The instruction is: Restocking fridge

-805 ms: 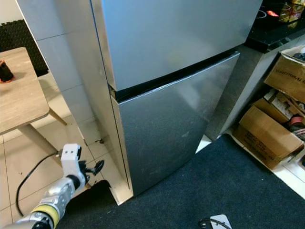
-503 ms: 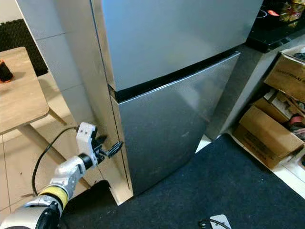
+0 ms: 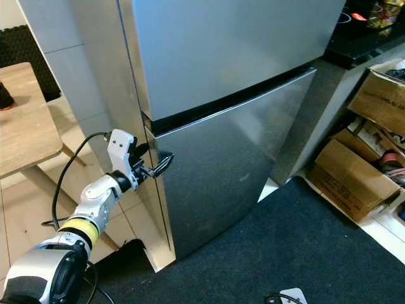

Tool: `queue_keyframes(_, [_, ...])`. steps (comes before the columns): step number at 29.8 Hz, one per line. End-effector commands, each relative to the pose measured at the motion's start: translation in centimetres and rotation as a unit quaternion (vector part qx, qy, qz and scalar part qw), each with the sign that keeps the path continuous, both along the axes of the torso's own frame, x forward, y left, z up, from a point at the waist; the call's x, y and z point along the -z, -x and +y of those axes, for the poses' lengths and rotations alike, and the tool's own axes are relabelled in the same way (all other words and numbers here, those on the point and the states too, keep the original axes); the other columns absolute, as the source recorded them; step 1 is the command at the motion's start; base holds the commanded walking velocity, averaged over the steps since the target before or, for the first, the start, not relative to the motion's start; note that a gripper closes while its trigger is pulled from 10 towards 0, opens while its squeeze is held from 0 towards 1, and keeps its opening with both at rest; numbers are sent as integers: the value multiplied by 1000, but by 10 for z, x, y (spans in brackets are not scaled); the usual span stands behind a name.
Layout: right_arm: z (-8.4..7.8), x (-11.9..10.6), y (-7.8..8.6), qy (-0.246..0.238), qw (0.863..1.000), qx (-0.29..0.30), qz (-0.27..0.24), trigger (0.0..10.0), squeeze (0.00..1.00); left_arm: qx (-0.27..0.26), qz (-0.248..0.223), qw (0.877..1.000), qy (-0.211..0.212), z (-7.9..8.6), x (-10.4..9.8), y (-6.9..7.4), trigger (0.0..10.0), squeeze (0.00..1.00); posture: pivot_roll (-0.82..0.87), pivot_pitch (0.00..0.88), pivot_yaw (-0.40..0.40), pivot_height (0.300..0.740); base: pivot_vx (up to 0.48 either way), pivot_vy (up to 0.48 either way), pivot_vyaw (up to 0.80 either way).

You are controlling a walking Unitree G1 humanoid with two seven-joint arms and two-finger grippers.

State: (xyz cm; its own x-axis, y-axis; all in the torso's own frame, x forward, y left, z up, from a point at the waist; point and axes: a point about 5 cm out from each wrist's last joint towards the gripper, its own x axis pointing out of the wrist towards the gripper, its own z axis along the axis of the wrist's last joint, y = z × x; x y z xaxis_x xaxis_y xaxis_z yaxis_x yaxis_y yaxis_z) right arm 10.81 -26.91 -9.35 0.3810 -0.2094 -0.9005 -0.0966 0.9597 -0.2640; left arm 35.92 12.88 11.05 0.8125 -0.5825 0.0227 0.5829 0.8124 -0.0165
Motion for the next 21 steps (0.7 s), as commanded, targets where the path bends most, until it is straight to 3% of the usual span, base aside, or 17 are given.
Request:
queue_keyframes(1, [-5, 0, 5, 6, 1000, 9, 4, 10000, 0, -18, 2, 1000, 14, -3, -6, -6, 10000, 0, -68, 47, 3, 740, 0, 0, 0])
queue_keyframes(10, [-8, -2, 4, 10, 1000, 13, 2, 10000, 0, 0, 0, 1000, 27, -15, -12, -8, 10000, 0, -78, 46, -2, 740, 0, 0, 0])
queue_keyframes(13, [-11, -3, 3, 13, 1000, 13, 0, 10000, 0, 119, 1, 992, 52, -43, -11, 2, 10000, 0, -77, 45, -8, 740, 0, 0, 0])
queue_keyframes(14, [-12, -3, 3, 14, 1000, 14, 0, 10000, 0, 176, 10, 984, 38, -56, -2, 11, 10000, 0, -74, 43, -7, 740, 0, 0, 0])
queue_keyframes(17, [-12, -3, 3, 14, 1000, 14, 0, 10000, 0, 190, 14, 981, 33, -59, 1, 14, 10000, 0, -74, 43, -7, 740, 0, 0, 0])
queue_keyframes(21, [-11, -3, 1, 14, 1000, 14, -2, 10000, 0, 229, 40, 971, 58, -73, 15, 28, 10000, 0, -72, 41, -7, 740, 0, 0, 0])
